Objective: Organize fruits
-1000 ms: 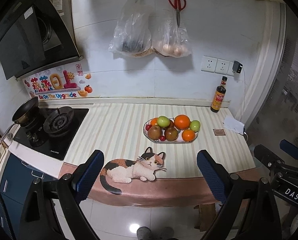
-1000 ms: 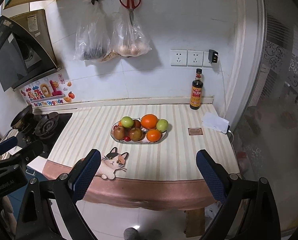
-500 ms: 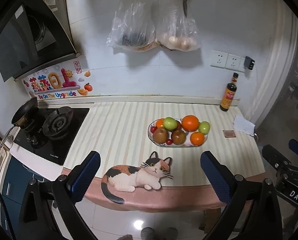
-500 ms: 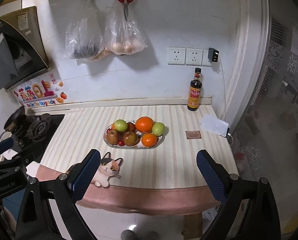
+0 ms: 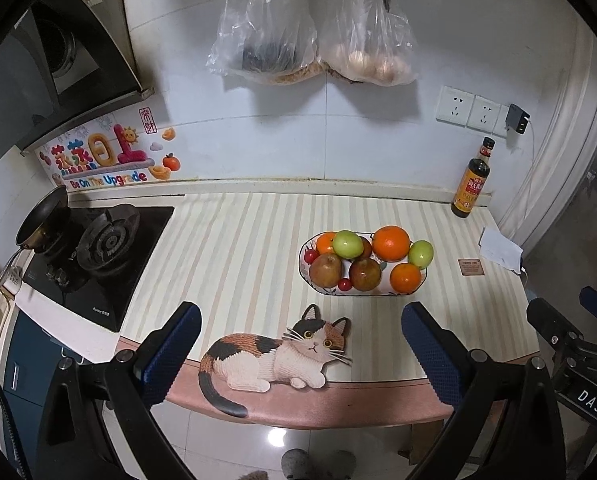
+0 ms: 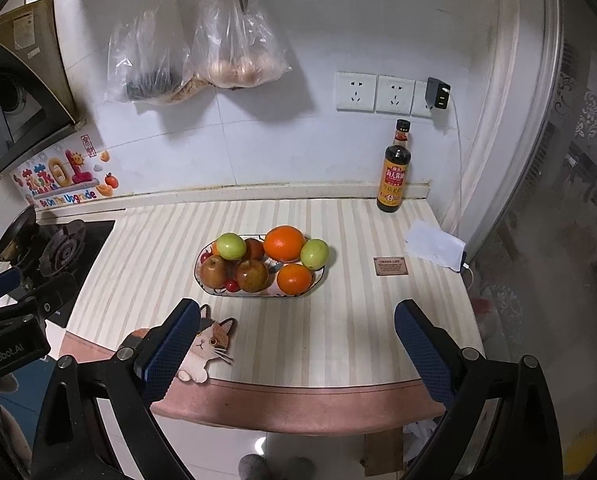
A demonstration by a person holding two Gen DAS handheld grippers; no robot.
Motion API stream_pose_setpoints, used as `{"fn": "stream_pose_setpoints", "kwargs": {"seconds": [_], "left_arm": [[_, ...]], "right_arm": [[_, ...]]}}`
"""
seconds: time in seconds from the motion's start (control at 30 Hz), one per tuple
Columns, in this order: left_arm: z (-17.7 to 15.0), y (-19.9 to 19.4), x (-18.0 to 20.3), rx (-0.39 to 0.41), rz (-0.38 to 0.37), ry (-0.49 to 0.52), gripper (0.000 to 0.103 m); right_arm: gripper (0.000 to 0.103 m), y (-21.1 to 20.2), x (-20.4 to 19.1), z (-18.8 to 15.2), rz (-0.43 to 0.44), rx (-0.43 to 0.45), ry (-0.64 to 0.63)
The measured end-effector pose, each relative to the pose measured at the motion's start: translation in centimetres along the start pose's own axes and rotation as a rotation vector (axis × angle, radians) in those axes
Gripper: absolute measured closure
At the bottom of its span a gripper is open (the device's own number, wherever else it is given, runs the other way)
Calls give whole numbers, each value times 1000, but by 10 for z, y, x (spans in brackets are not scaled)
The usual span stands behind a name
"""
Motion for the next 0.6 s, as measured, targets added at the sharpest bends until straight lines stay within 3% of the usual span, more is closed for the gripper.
{"fn": "stream_pose_setpoints", "kwargs": {"seconds": [0.6], "left_arm": [[1, 2, 1, -3, 0, 2, 0]], "right_arm": [[3, 9, -6, 1, 15, -21, -1]]}}
Point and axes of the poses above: each gripper's, at about its wrist camera, not at the fingertips, and y roughly the way its jaws point, x to its right, z to its top, the point moved 7 cm from there along y, roughly the way its jaws point, and after that the axes turned 7 degrees about -x, right-handed, at the moved point
